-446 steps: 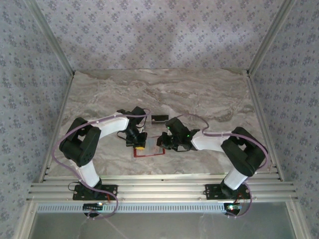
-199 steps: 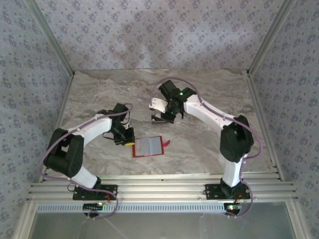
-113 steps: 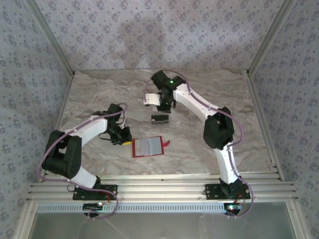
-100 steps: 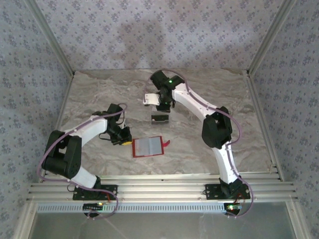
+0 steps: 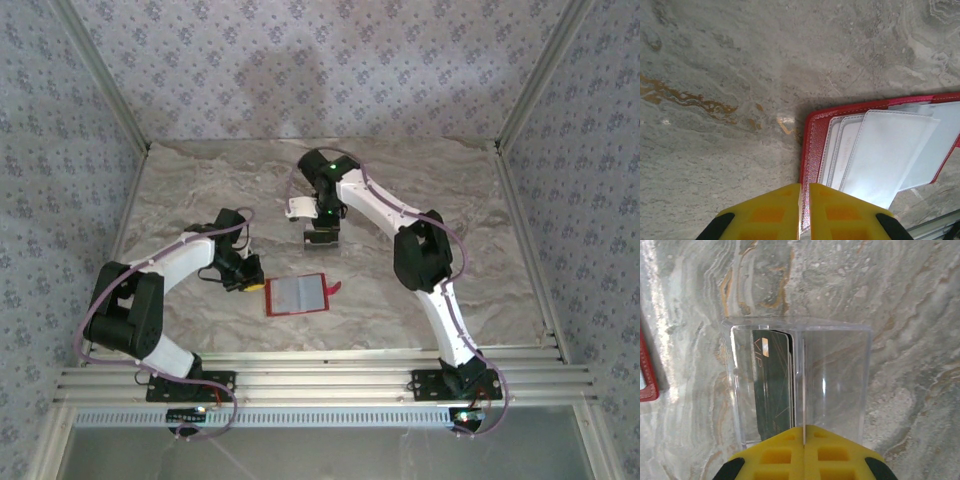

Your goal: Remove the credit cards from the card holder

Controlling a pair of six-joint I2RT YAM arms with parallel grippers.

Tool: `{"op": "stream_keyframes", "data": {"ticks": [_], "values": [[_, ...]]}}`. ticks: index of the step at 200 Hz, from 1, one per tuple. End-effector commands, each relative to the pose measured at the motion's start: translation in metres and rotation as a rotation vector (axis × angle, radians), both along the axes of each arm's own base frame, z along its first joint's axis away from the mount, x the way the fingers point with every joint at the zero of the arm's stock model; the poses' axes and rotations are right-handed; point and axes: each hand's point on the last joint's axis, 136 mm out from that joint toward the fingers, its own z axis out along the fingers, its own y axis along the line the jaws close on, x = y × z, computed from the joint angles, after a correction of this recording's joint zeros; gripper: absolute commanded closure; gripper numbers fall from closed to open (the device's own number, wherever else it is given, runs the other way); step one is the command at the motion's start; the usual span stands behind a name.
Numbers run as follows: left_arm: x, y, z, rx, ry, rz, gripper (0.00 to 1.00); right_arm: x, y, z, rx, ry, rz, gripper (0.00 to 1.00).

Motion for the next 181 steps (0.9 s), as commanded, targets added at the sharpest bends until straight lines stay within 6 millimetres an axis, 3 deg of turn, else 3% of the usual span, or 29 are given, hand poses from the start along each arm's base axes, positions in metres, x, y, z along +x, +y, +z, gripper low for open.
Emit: {"op": "stream_keyframes", "data": {"ticks": [1, 32, 66, 140, 181], "values": [[-0.005, 0.0, 0.0, -0.017, 0.011, -0.004, 0.86, -0.015, -0.009, -0.002, -0.036, 0.073, 0.066, 0.97], [-0.003, -0.001, 0.001, -0.022, 0.011, -0.008, 0.86, -0.015, -0.01, -0.007, -0.049, 0.091, 0.028, 0.86], [-0.001, -0.001, 0.004, -0.019, -0.001, -0.017, 0.86, -0.001, -0.007, 0.005, -0.022, 0.026, -0.007, 0.73], [-0.002, -0.001, 0.004, -0.022, -0.001, -0.019, 0.86, 0.048, -0.017, 0.024, -0.037, -0.189, -0.113, 0.72], [-0.006, -0.004, -0.002, -0.036, 0.027, -0.029, 0.88, 0.05, -0.015, 0.045, 0.031, -0.232, -0.171, 0.7]]}}
